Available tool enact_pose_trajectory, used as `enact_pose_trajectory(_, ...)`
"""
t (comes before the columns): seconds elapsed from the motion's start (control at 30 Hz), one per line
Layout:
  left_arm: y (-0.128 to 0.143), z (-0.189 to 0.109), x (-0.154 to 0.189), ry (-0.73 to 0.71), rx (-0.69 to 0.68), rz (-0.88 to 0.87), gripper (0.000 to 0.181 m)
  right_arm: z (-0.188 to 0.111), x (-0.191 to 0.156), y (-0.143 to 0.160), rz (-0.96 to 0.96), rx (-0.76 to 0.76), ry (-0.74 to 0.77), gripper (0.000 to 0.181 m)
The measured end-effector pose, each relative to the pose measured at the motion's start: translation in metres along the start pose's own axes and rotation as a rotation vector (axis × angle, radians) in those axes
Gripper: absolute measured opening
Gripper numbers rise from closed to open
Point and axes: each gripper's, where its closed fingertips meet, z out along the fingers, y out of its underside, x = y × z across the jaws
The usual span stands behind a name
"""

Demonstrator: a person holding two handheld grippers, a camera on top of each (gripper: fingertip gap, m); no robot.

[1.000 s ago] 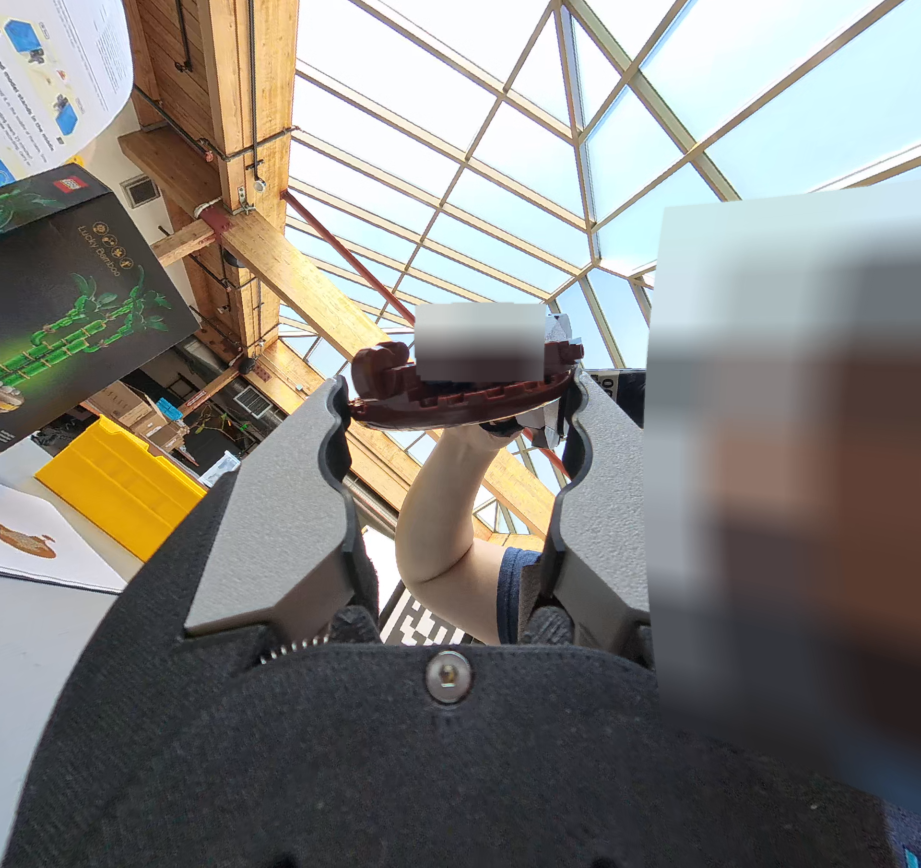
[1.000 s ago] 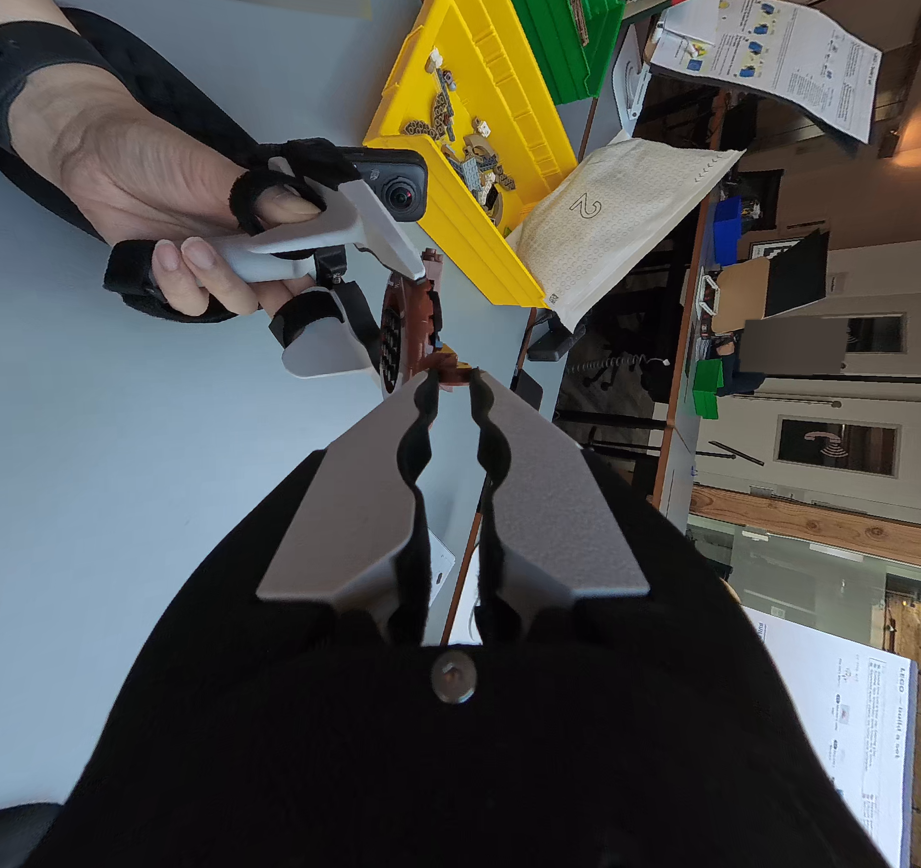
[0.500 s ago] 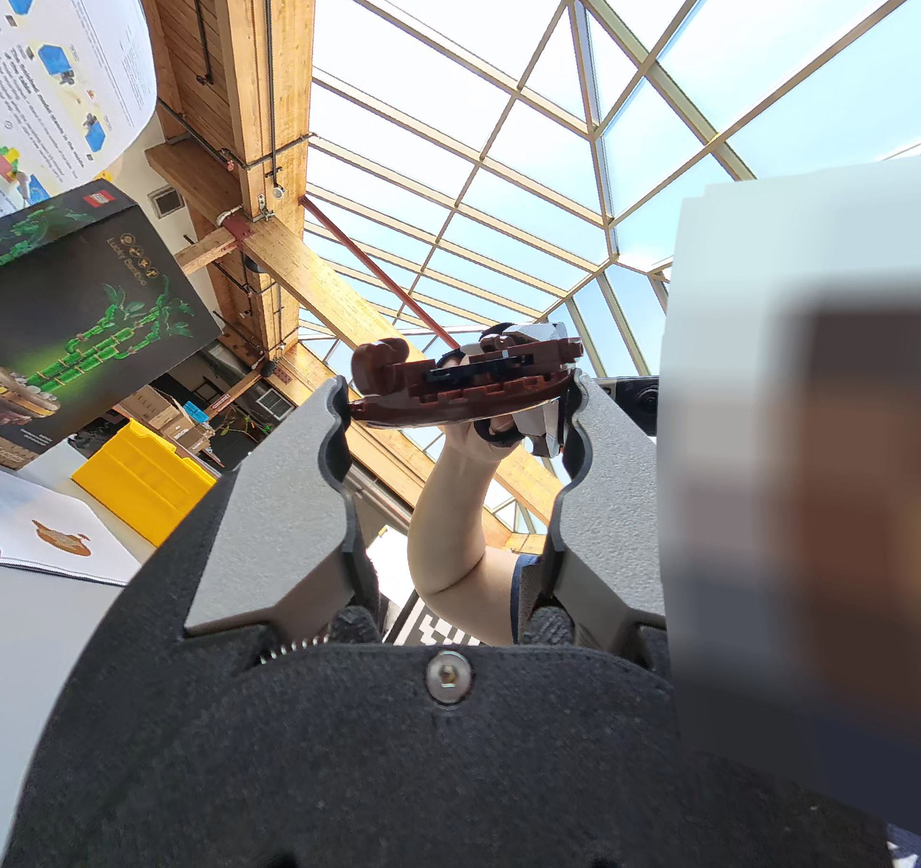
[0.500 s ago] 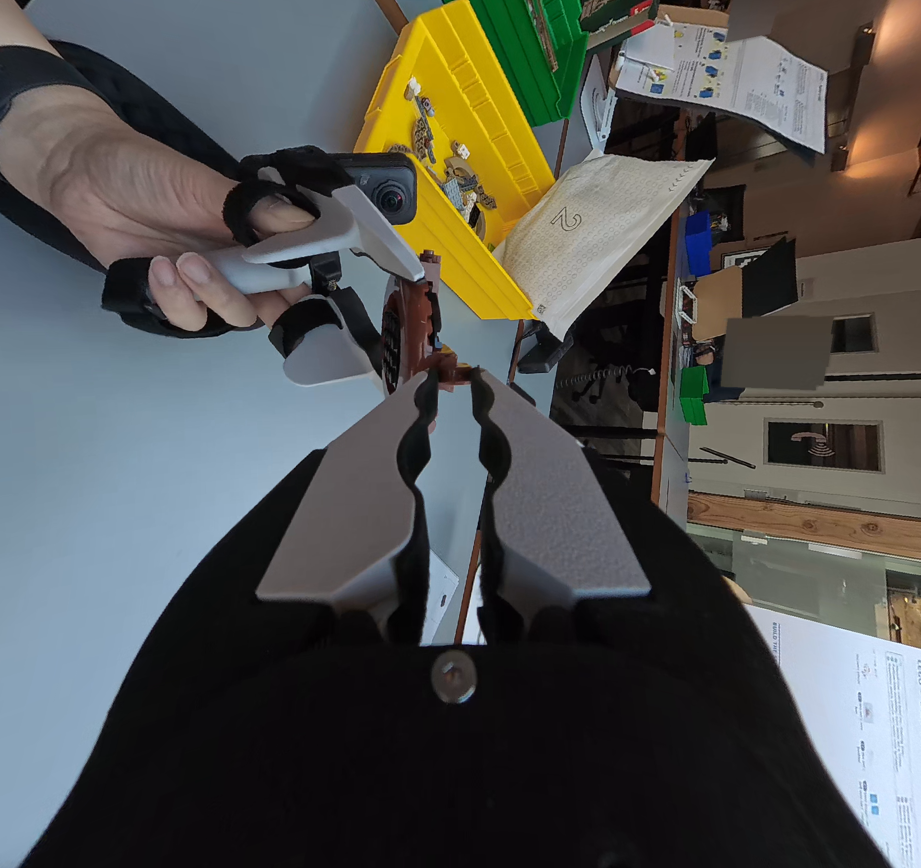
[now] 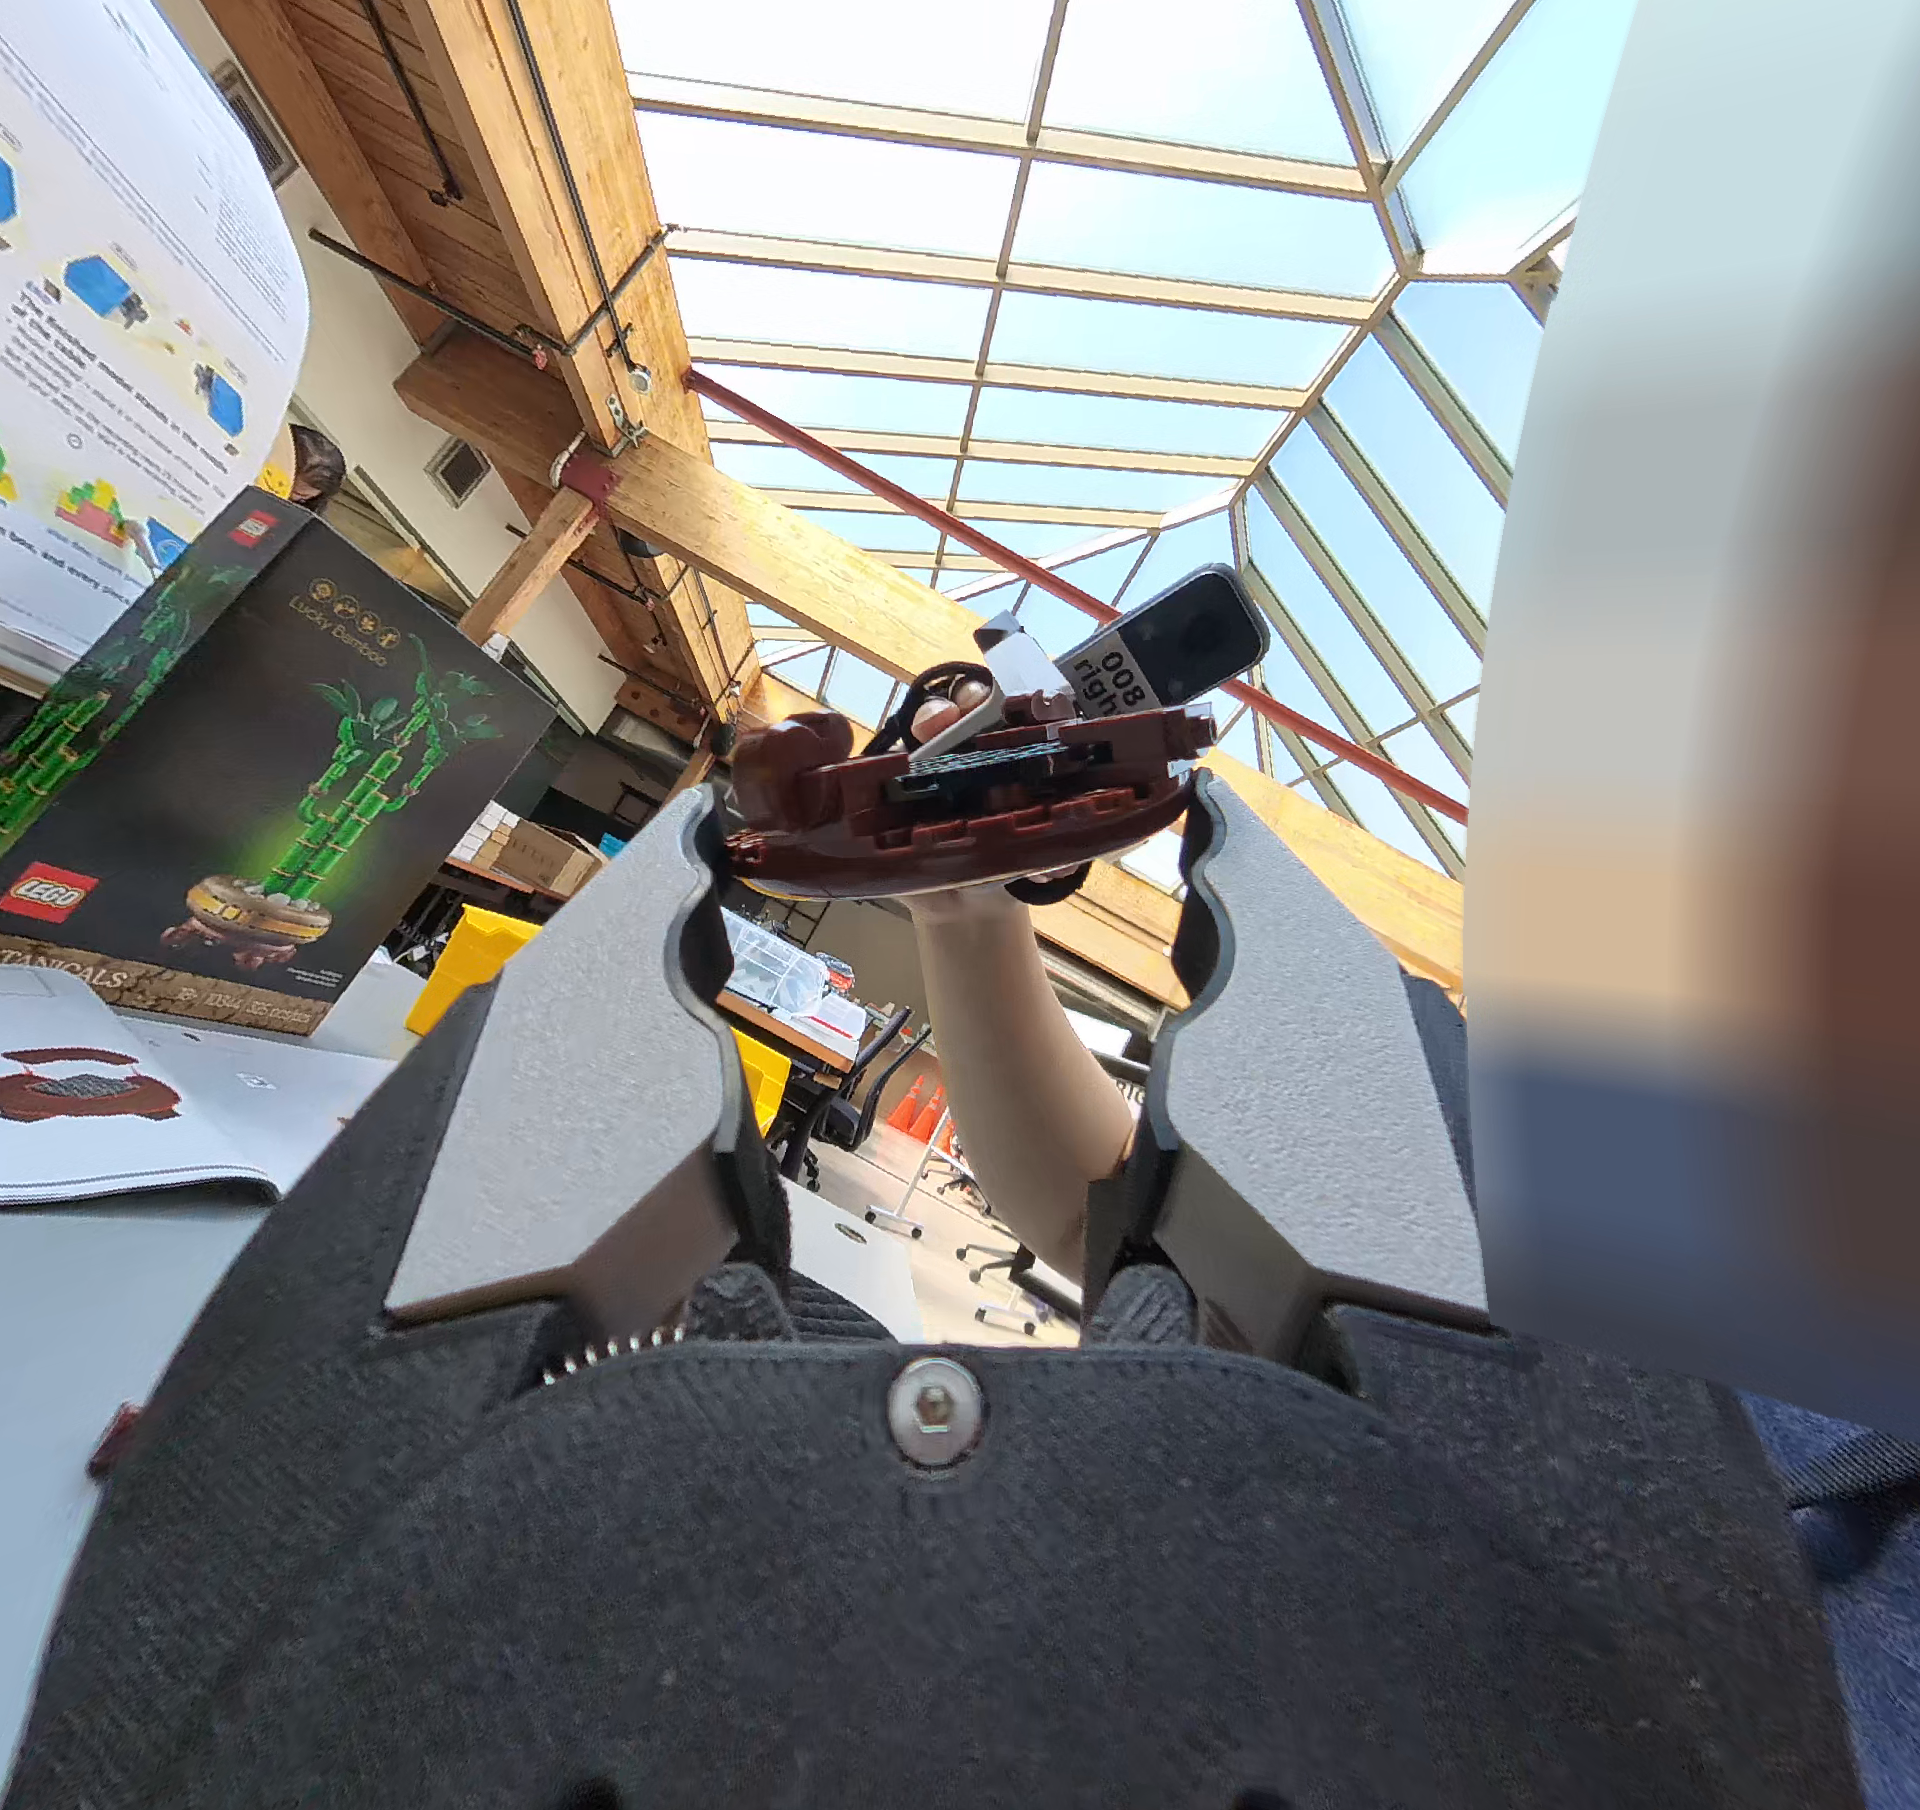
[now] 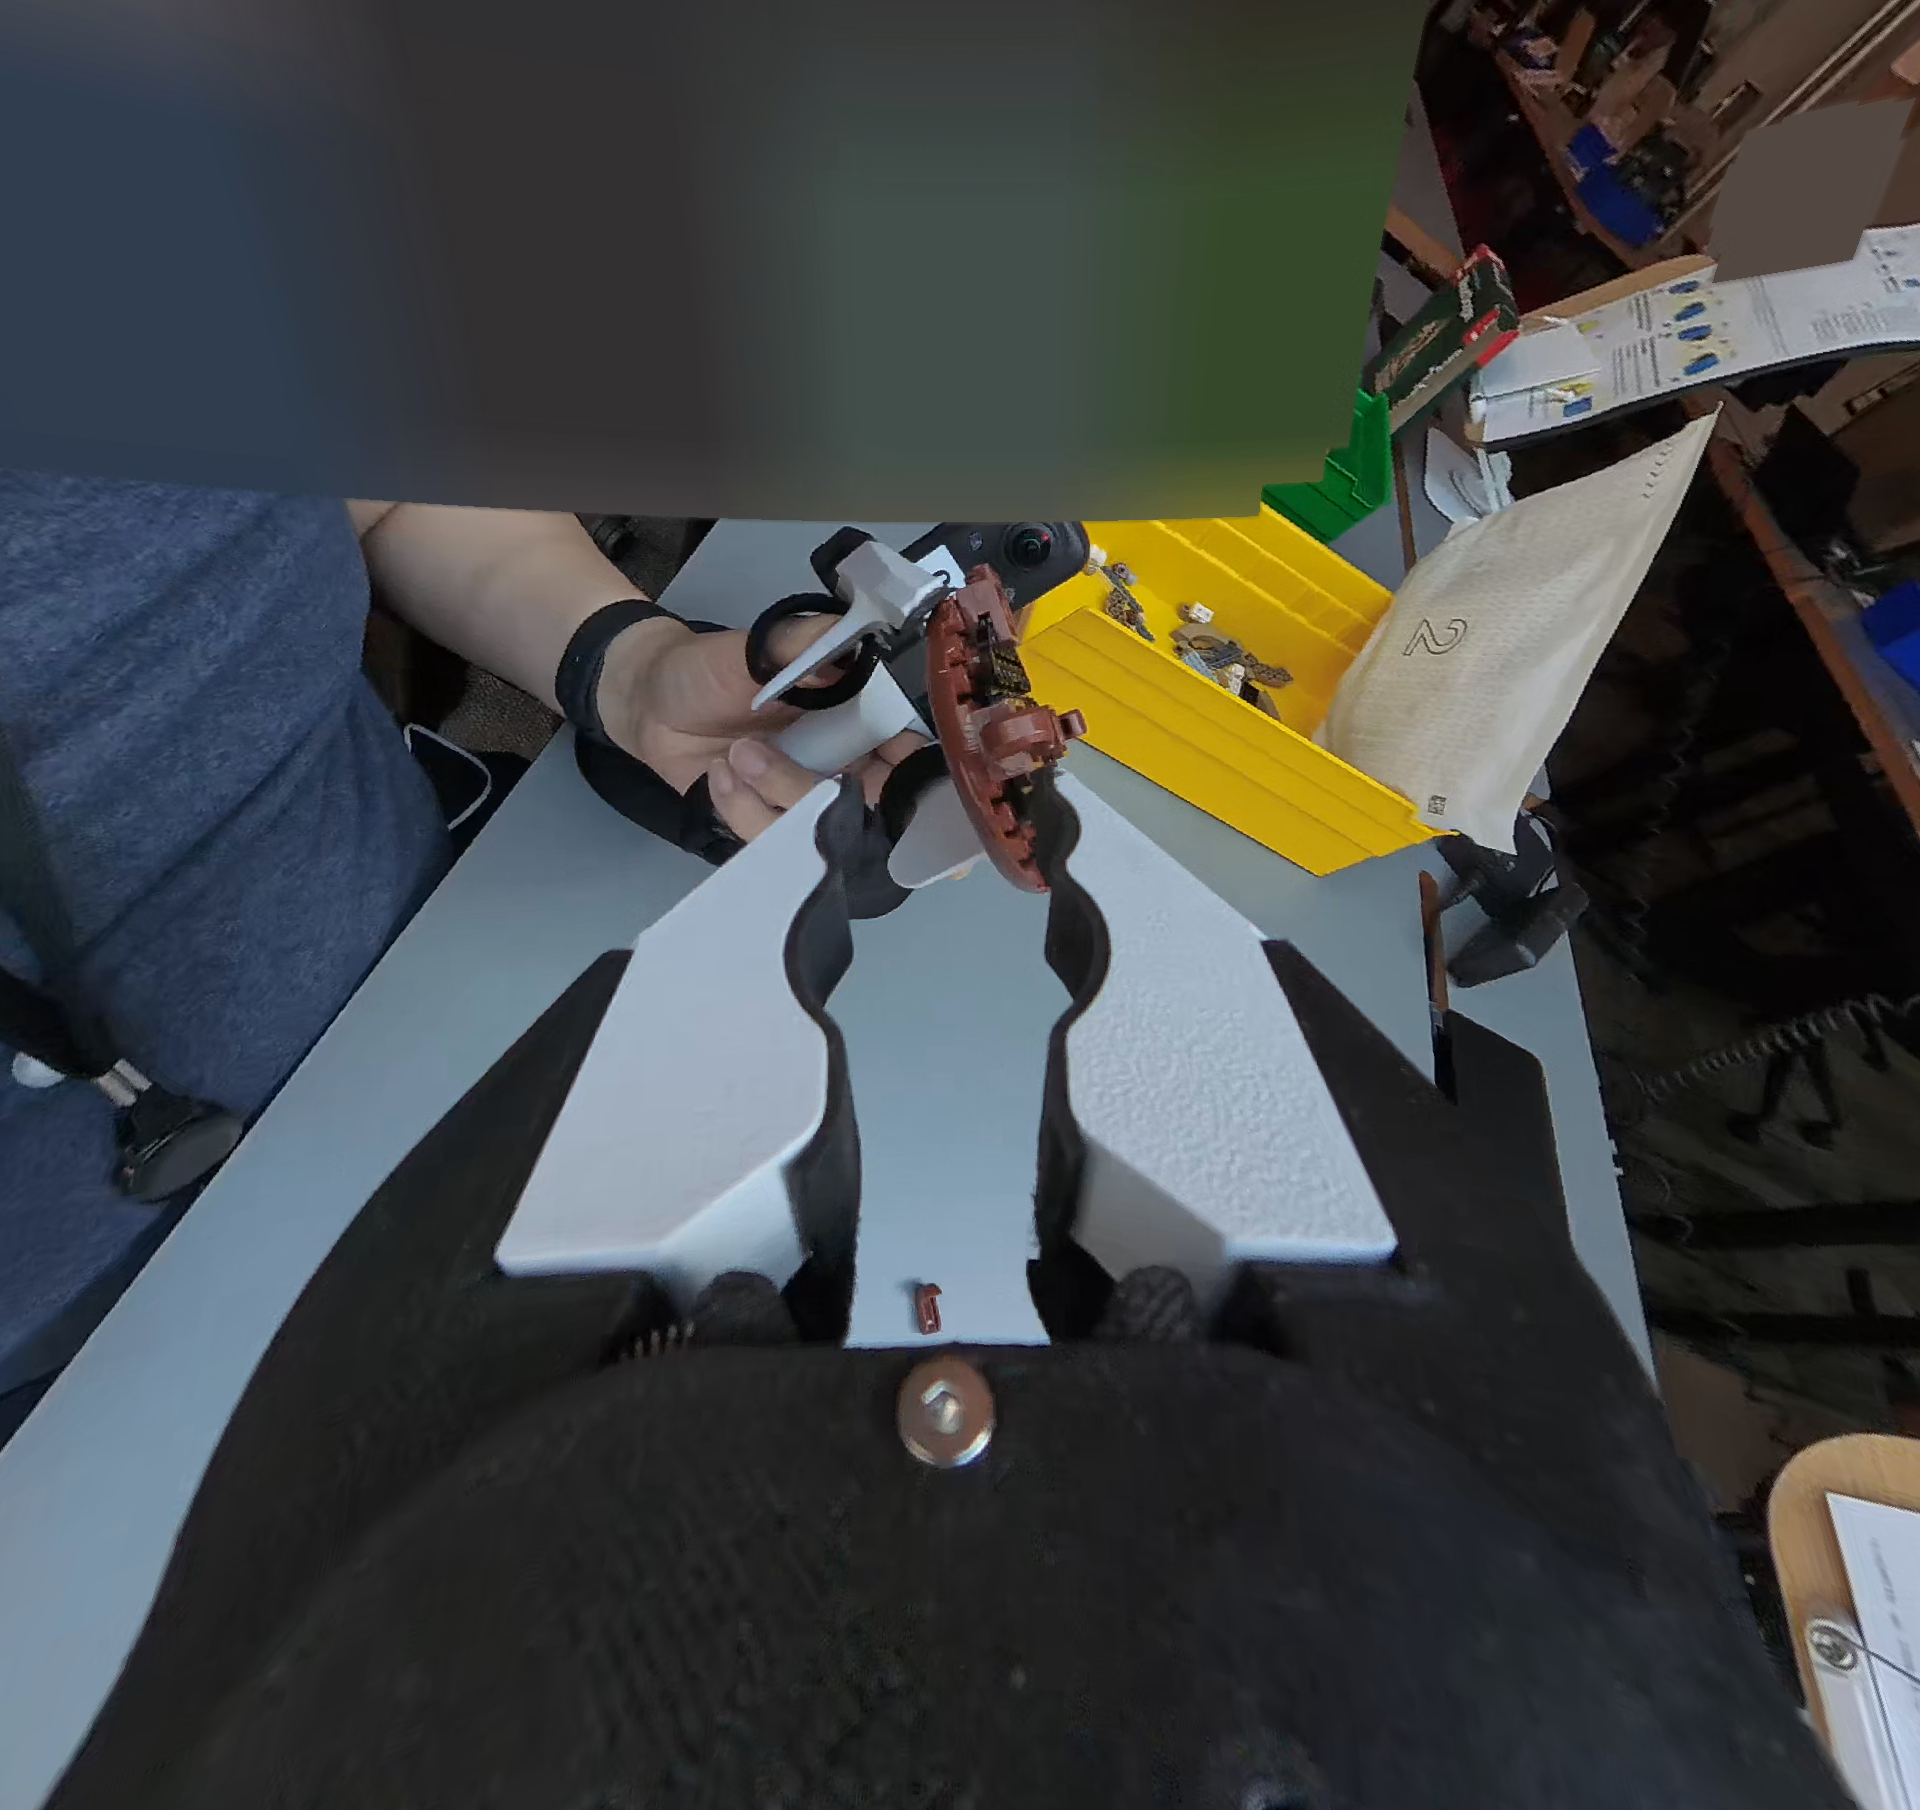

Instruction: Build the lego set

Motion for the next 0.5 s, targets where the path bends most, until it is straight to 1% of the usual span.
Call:
enact_pose_trajectory(0.1,0.011,0.005,0.002,-0.007,-0.063,0.041,0.086,-0.005,0.003,0.003,-0.030,-0.040,-0.031,0.036)
enact_pose_trajectory(0.27,0.027,0.010,0.009,0.022,-0.139,0.064,0.086,-0.008,-0.016,0.003,-0.035,-0.098,-0.244,0.036)
enact_pose_trajectory(0.33,0.033,0.012,0.013,0.047,-0.172,0.072,0.086,-0.006,-0.022,0.005,-0.018,-0.111,-0.314,0.044)
enact_pose_trajectory(0.43,0.042,0.015,0.017,0.061,-0.218,0.096,0.086,-0.007,-0.037,0.008,0.022,-0.130,-0.456,0.041)
enact_pose_trajectory(0.47,0.043,0.016,0.017,0.061,-0.225,0.099,0.086,-0.008,-0.041,0.010,0.028,-0.149,-0.493,0.035)
enact_pose_trajectory(0.5,0.044,0.016,0.017,0.063,-0.229,0.095,0.086,-0.008,-0.042,0.013,0.031,-0.171,-0.512,0.035)
